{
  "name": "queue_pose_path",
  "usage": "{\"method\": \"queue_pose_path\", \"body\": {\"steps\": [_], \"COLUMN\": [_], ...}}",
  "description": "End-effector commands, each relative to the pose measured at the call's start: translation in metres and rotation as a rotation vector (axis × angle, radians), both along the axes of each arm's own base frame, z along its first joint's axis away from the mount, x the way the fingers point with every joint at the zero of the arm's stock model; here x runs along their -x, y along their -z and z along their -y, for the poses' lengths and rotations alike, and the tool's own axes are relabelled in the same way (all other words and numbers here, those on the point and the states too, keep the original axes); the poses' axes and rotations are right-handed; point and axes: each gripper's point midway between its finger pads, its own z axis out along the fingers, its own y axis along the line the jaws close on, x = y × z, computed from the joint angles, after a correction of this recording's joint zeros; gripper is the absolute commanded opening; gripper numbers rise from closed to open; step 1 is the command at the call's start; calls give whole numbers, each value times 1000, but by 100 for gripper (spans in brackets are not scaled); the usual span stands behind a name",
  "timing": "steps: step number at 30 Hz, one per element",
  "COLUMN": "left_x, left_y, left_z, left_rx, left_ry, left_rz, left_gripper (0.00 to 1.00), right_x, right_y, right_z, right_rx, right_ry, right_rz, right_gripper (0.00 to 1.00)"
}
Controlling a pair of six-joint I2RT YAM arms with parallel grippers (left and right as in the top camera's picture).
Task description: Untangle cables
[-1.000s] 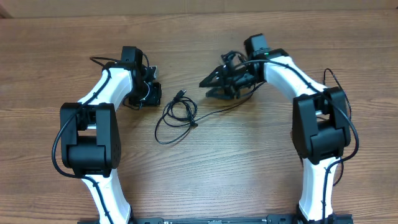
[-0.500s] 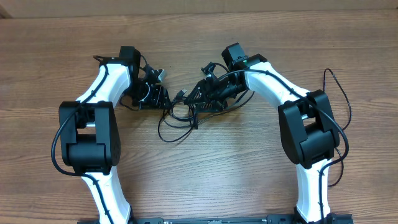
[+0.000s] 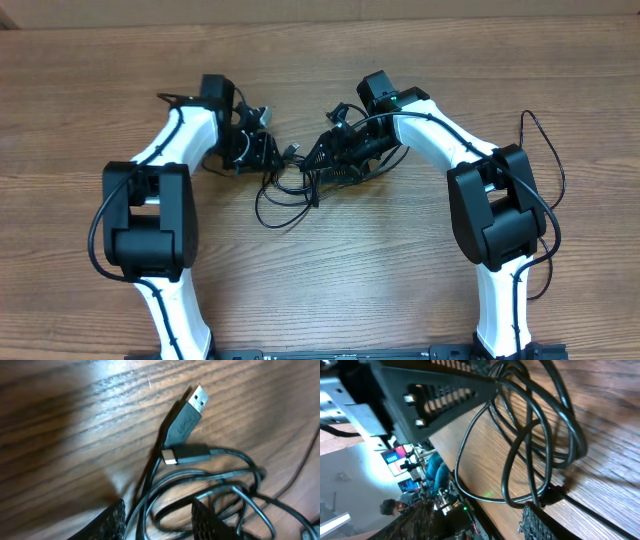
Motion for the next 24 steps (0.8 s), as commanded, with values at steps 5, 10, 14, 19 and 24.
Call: {"method": "queue_pose_path", "body": {"steps": [5,10,14,19,24], "left_x": [14,14,14,15,18], "left_y": [20,20,20,20,21], "left_z": [12,12,12,12,11], "left_rx": [-22,-20,-20,-22,-30], "left_ry": [-68,-68,-68,-55,4], "left_rz": [-74,-74,-74,-70,-50], "left_gripper": [43,48,39,27,27], "right_x": [-5,-4,-6,-5,-4], "right_y": [-9,-3,-3,-4,-5], "right_z": [-1,-2,-3,-12,-17], "right_rx": [17,58,54,46,39], "right_ry": [-6,-13,-8,-14,-21], "right_rz": [68,86,93,106,117], "right_gripper": [57,56,57,57,59]}}
